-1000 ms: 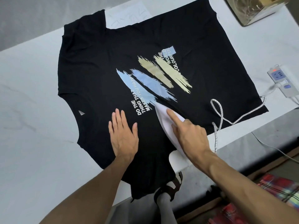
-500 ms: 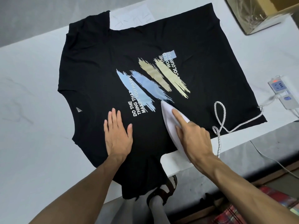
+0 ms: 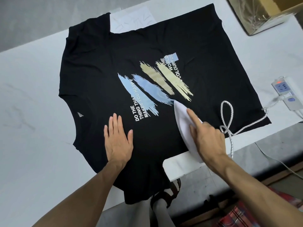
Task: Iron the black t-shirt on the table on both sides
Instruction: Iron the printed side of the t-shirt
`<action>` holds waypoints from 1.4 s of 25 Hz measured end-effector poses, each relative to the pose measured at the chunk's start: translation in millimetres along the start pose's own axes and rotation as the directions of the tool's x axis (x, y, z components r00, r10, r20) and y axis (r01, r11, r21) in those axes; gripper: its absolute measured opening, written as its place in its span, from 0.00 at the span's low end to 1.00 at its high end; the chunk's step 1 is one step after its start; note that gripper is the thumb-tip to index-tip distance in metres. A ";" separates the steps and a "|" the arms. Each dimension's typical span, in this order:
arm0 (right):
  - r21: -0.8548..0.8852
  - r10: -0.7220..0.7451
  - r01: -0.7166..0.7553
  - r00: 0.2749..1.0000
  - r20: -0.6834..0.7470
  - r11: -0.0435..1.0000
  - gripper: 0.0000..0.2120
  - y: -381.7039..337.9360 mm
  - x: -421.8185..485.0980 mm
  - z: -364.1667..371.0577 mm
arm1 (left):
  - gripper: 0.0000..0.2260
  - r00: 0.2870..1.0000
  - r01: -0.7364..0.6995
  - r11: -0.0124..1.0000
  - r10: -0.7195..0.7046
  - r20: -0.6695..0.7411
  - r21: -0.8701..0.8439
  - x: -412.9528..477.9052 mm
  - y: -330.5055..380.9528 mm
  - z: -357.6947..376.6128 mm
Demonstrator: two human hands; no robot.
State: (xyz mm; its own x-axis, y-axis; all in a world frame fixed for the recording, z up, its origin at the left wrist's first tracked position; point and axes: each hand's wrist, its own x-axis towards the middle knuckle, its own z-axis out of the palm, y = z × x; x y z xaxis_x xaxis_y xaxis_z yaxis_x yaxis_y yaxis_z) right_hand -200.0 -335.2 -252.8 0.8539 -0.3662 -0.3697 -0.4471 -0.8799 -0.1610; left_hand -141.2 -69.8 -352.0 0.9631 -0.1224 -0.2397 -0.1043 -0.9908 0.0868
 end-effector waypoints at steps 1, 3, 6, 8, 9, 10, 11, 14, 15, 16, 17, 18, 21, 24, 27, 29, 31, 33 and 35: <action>0.005 0.036 -0.036 0.999 -0.024 0.999 0.25 6.7 4.7 -2.3 | 0.29 1.000 -0.004 1.000 0.004 0.006 0.001 -0.2 -0.6 0.0; 0.039 0.128 -0.126 0.990 -0.062 0.991 0.25 24.5 15.5 -7.5 | 0.29 1.000 -0.017 1.000 0.017 0.002 0.017 -1.3 0.7 0.1; 0.023 0.144 -0.143 0.989 -0.038 0.989 0.25 36.9 18.7 -18.6 | 0.28 1.000 -0.016 1.000 0.016 0.014 0.004 -0.8 -0.1 0.2; 0.036 0.075 -0.075 0.997 -0.007 0.997 0.25 23.6 12.6 -21.7 | 0.27 1.000 0.001 1.000 -0.001 0.000 -0.007 -0.6 3.3 -4.5; 0.048 0.037 -0.038 0.999 0.015 0.998 0.25 12.5 8.1 -21.0 | 0.26 1.000 0.000 1.000 0.000 -0.015 -0.018 -1.1 11.3 -8.0; 0.042 -0.002 0.001 0.999 0.041 0.999 0.25 1.8 3.2 -17.8 | 0.26 1.000 -0.019 0.999 0.018 -0.025 -0.040 -2.4 24.3 -12.3; 0.014 -0.039 0.038 0.997 0.065 0.999 0.25 -7.3 -1.2 -12.4 | 0.25 0.998 -0.055 0.997 0.053 -0.033 -0.063 -3.6 42.4 -14.7; -0.044 -0.082 0.085 0.994 0.066 0.995 0.25 -11.7 -4.9 -2.1 | 0.28 0.994 -0.109 0.992 0.110 0.011 -0.067 -8.2 97.1 -6.2; -0.056 -0.081 0.084 0.995 0.058 0.995 0.25 -6.0 -2.7 -1.6 | 0.28 0.994 -0.105 0.994 0.105 0.026 -0.023 -9.8 102.8 0.9; -0.069 -0.070 0.073 0.997 0.044 0.995 0.25 3.7 2.1 -3.0 | 0.29 0.995 -0.097 0.995 0.096 0.032 0.037 -9.2 103.9 8.9; -0.074 -0.047 0.049 0.999 0.025 0.996 0.25 16.3 6.4 -6.0 | 0.30 0.995 -0.091 0.993 0.088 0.044 0.072 -9.0 102.4 13.6; -0.072 -0.029 0.030 0.999 0.012 0.997 0.25 27.3 11.0 -9.6 | 0.31 0.995 -0.094 0.991 0.090 0.052 0.093 -10.8 97.8 14.3; -0.082 -0.004 0.002 1.000 -0.028 0.997 0.24 58.0 25.8 -20.7 | 0.31 0.995 -0.100 0.987 0.097 0.030 0.128 -13.6 93.4 12.0; -0.047 0.030 -0.032 0.999 -0.044 0.998 0.24 82.9 41.1 -25.8 | 0.31 0.995 -0.093 0.987 0.088 0.047 0.134 -12.5 95.8 12.7; -0.018 0.047 -0.047 0.999 -0.028 0.999 0.25 85.6 43.6 -32.3 | 0.30 0.995 -0.086 0.986 0.079 0.055 0.140 -11.8 94.8 14.4; 0.008 -0.028 0.028 1.000 -0.010 1.000 0.26 70.8 36.7 -32.0 | 0.28 0.996 -0.080 0.987 0.074 0.045 0.140 -13.1 98.4 12.0; 0.012 -0.107 0.106 0.994 0.039 0.994 0.27 47.5 24.9 -23.0 | 0.28 0.997 -0.067 0.993 0.064 0.034 0.101 -12.6 109.0 9.3; -0.062 -0.130 0.134 0.990 0.060 0.989 0.29 29.3 11.7 -7.9 | 0.27 0.996 -0.091 0.993 0.090 0.011 0.075 -10.1 127.9 8.5; -0.126 -0.083 0.090 0.995 0.061 0.988 0.32 22.2 8.0 -0.4 | 0.28 0.994 -0.108 0.993 0.108 0.001 0.048 -4.5 145.8 10.2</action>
State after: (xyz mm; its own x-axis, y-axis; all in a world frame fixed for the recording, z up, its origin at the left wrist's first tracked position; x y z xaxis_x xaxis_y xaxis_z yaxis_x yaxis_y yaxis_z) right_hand -203.0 -357.8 -259.0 0.8702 -0.2724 -0.4106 -0.3309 -0.9405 -0.0772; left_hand -163.3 -214.3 -348.1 0.9458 -0.2291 -0.2302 -0.2199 -0.9733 0.0653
